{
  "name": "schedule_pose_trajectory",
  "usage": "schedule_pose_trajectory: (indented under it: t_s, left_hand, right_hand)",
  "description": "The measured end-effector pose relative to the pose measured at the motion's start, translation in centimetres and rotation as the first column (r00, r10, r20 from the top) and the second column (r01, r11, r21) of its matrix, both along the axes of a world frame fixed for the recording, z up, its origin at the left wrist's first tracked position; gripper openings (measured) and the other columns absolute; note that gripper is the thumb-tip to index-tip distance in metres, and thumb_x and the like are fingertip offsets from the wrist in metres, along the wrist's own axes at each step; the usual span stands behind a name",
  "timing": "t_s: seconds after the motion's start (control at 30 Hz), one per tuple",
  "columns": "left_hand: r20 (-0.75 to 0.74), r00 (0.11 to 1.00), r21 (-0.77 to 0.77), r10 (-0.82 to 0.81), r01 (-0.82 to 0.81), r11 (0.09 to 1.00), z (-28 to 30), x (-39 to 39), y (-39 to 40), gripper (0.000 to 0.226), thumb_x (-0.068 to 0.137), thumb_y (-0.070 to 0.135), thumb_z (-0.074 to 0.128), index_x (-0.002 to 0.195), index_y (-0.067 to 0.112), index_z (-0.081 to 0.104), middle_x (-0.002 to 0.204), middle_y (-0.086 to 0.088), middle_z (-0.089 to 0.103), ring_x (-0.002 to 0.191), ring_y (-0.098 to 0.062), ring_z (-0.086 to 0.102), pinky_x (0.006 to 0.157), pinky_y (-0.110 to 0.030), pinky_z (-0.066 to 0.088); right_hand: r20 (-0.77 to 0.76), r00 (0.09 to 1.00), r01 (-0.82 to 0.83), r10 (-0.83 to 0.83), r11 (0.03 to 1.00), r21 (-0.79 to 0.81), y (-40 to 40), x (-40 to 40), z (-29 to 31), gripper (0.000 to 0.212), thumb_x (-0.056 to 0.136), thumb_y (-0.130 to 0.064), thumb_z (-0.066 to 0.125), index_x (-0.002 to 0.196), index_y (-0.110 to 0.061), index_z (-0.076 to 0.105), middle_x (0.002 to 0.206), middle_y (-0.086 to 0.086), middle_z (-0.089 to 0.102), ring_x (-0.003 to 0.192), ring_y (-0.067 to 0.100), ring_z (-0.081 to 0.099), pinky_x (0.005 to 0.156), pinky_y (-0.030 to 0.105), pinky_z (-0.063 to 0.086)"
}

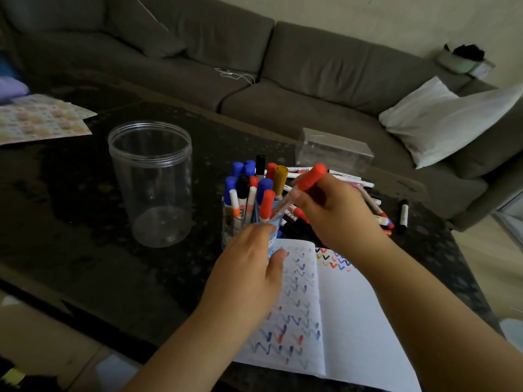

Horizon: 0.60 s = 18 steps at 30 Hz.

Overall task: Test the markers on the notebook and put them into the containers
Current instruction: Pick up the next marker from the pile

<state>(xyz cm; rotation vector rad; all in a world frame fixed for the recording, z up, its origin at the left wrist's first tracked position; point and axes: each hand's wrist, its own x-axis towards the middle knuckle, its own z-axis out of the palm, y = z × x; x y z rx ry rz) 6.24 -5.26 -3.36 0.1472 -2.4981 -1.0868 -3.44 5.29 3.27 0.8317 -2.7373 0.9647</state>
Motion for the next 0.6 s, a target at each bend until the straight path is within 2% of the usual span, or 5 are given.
schedule_pose_trajectory:
  t_s: [0.1,0.2,0.27,0.4,0.6]
  left_hand:
    - [-0.014,1.000,0.008,0.003,-0.003,1.000,-0.2,-0.3,0.0,0.041,0.096,0.033,0.041,0.136,0.029,0.039,0.139,0.014,0.041,0.128,-0.003,0.037,0.100,-0.013,0.030]
    - [-0.013,1.000,0.037,0.001,0.000,0.999,-0.3,-0.6,0.0,0.039,0.096,0.030,0.042,0.135,0.026,0.043,0.136,0.011,0.047,0.125,-0.005,0.042,0.104,-0.019,0.034]
    - [-0.007,1.000,0.031,0.002,-0.002,1.000,-0.3,-0.8,0.1,0.040,0.096,0.031,0.043,0.135,0.026,0.043,0.135,0.010,0.049,0.124,-0.005,0.044,0.103,-0.021,0.038]
    - [0.005,1.000,0.022,-0.002,0.002,1.000,-0.4,-1.0,0.4,0.039,0.096,0.032,0.044,0.134,0.027,0.041,0.129,0.011,0.051,0.118,-0.005,0.048,0.097,-0.019,0.040]
    - [0.027,0.999,0.005,-0.040,0.040,0.999,-0.7,-1.6,1.6,0.034,0.094,0.029,0.048,0.127,0.022,0.049,0.123,0.006,0.057,0.111,-0.009,0.053,0.094,-0.025,0.044]
  right_hand:
    - [0.065,0.998,-0.035,0.029,0.994,0.104,-1.1,-1.0,-0.8,0.010,0.092,-0.032,0.058,0.096,-0.023,0.060,0.073,-0.009,0.056,0.064,0.005,0.052,0.061,0.014,0.041]
    - [0.102,0.993,-0.073,0.057,0.983,0.165,-1.4,-1.2,-2.1,0.015,0.091,-0.033,0.060,0.079,-0.027,0.055,0.065,-0.007,0.051,0.057,0.006,0.045,0.053,0.019,0.036]
    - [0.119,0.992,-0.061,0.049,0.993,0.098,-0.9,-0.9,-2.8,0.006,0.091,-0.034,0.059,0.092,-0.028,0.059,0.068,-0.007,0.054,0.058,0.005,0.048,0.052,0.015,0.038]
    - [0.171,0.985,0.041,-0.034,0.999,-0.036,1.7,0.0,-4.4,0.026,0.092,-0.027,0.058,0.118,-0.027,0.057,0.076,-0.008,0.058,0.066,-0.002,0.054,0.061,0.007,0.043]
    - [0.220,0.939,0.242,-0.266,0.962,0.128,8.1,0.1,-8.3,0.025,0.092,-0.027,0.058,0.118,-0.028,0.059,0.095,-0.016,0.056,0.086,0.001,0.053,0.070,0.013,0.042]
